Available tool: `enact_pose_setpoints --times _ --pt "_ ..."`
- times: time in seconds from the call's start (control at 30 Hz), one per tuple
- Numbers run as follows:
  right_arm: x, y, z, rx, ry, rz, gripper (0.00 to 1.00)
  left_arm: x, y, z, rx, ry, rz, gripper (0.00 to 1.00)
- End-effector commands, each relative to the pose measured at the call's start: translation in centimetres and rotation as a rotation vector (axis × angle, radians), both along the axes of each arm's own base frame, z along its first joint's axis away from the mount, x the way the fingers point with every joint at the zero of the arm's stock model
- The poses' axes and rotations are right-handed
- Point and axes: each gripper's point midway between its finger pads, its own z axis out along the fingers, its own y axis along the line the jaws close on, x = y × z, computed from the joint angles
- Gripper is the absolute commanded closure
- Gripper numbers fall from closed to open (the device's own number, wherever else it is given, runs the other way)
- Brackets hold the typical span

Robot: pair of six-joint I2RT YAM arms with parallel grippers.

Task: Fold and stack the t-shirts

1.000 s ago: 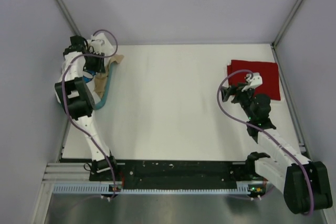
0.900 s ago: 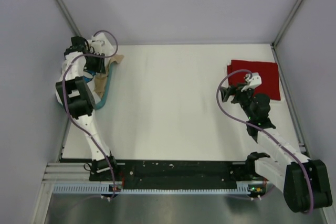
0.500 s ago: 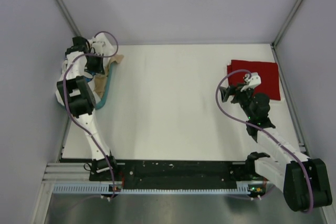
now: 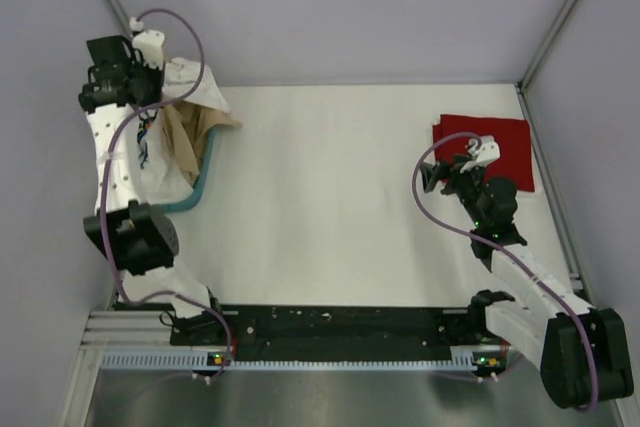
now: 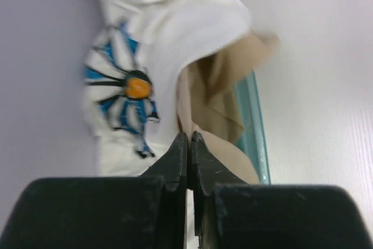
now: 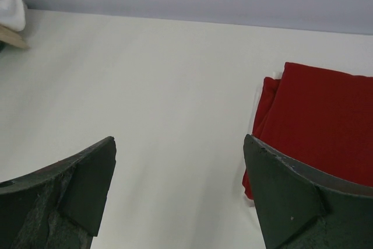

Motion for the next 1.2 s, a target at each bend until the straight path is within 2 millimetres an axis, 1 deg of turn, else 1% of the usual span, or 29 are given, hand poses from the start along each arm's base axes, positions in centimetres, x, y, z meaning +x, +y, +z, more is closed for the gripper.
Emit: enact_pose_setpoints --times 0.0,0.1,0.13,0.17,0.23,0.27,0.3,0.33,0.37,0.4,0.5,0.57,0.6,0.63,0.67,0.7,0.77,0.8,0.83,0.87,0.9,0.93,1.0,1.07,1.1,1.17 --pt "-0.1 0.5 4.1 0.019 -0.109 0.028 0.12 -6.4 1.2 20.3 0.248 -0.538 0.135 1.0" --pt "-0.3 0.6 4.0 0.023 -0.108 0.036 0.12 -12.0 1.4 30.5 0.359 -0.793 0.238 1.0" --pt "-0.3 0.7 4.1 0.026 -0.108 0.04 0.12 -12.9 1.3 31.9 0.369 -0.809 0.239 1.0" --pt "-0.4 0.8 4.0 0.027 -0.106 0.043 0.12 -14.5 0.9 34.5 0.388 -0.863 0.242 1.0" --pt "-0.4 0.9 4.0 0.034 -0.104 0.051 0.12 -16.0 0.2 36.6 0.406 -0.913 0.23 1.0" --pt "-0.5 1.0 4.0 0.036 -0.106 0.058 0.12 -16.3 -0.2 37.0 0.397 -0.921 0.213 1.0" --pt "-0.6 1.1 4.1 0.039 -0.106 0.062 0.12 -16.8 -1.1 37.5 0.381 -0.934 0.177 1.0" --pt "-0.6 1.2 4.3 0.042 -0.11 0.065 0.12 -17.1 -2.1 37.4 0.358 -0.931 0.133 1.0" --pt "-0.6 1.2 4.3 0.043 -0.108 0.069 0.12 -17.2 -3.1 37.2 0.326 -0.928 0.082 1.0" --pt "-0.7 1.3 4.5 0.049 -0.11 0.076 0.12 -17.2 -4.2 36.4 0.29 -0.906 0.028 1.0" --pt "-1.0 2.2 4.9 0.06 -0.106 0.124 0.12 -17.3 -8.5 34.5 0.164 -0.854 -0.185 1.0" --pt "-1.4 3.5 5.5 0.065 -0.101 0.204 0.13 -18.0 -12.2 33.1 0.049 -0.814 -0.37 1.0" --pt "-1.7 4.4 6.1 0.073 -0.1 0.26 0.15 -18.9 -14.9 32.3 -0.026 -0.786 -0.516 1.0" --pt "-2.3 5.5 6.6 0.087 -0.093 0.333 0.17 -19.6 -17.0 31.3 -0.084 -0.755 -0.622 1.0" --pt "-2.7 6.5 7.4 0.104 -0.095 0.385 0.18 -20.0 -18.9 30.3 -0.127 -0.722 -0.689 1.0" --pt "-3.2 7.7 8.2 0.111 -0.105 0.441 0.18 -19.2 -20.3 28.5 -0.131 -0.677 -0.692 1.0" --pt "-4.1 10.5 9.6 0.106 -0.128 0.538 0.18 -18.3 -24.6 23.4 -0.085 -0.559 -0.783 1.0" --pt "-4.9 12.5 10.0 0.089 -0.142 0.601 0.17 -18.0 -26.3 20.3 -0.086 -0.479 -0.838 1.0" --pt "-5.5 14.2 10.5 0.067 -0.16 0.657 0.16 -18.4 -28.2 17.4 -0.113 -0.392 -0.908 1.0" --pt "-6.4 16.2 10.7 0.047 -0.17 0.727 0.14 -19.1 -29.6 16.0 -0.145 -0.342 -0.967 1.0" --pt "-7.2 17.9 10.7 0.031 -0.17 0.788 0.12 -20.0 -31.0 15.1 -0.181 -0.311 -1.026 1.0" --pt "-7.5 19.1 11.0 0.033 -0.176 0.822 0.11 -20.9 -31.9 14.7 -0.213 -0.294 -1.066 1.0" --pt "-7.8 21.2 11.2 0.069 -0.178 0.869 0.1 -22.5 -33.4 14.7 -0.278 -0.281 -1.146 1.0" --pt "-8.0 23.4 9.8 0.092 -0.139 0.918 0.07 -23.5 -34.2 15.1 -0.326 -0.27 -1.192 1.0" --pt "-8.1 24.2 9.2 0.1 -0.118 0.934 0.05 -23.8 -34.4 15.3 -0.338 -0.267 -1.201 1.0" --pt "-8.2 25.9 8.0 0.135 -0.095 0.959 0.04 -24.4 -34.4 15.5 -0.349 -0.266 -1.22 1.0"
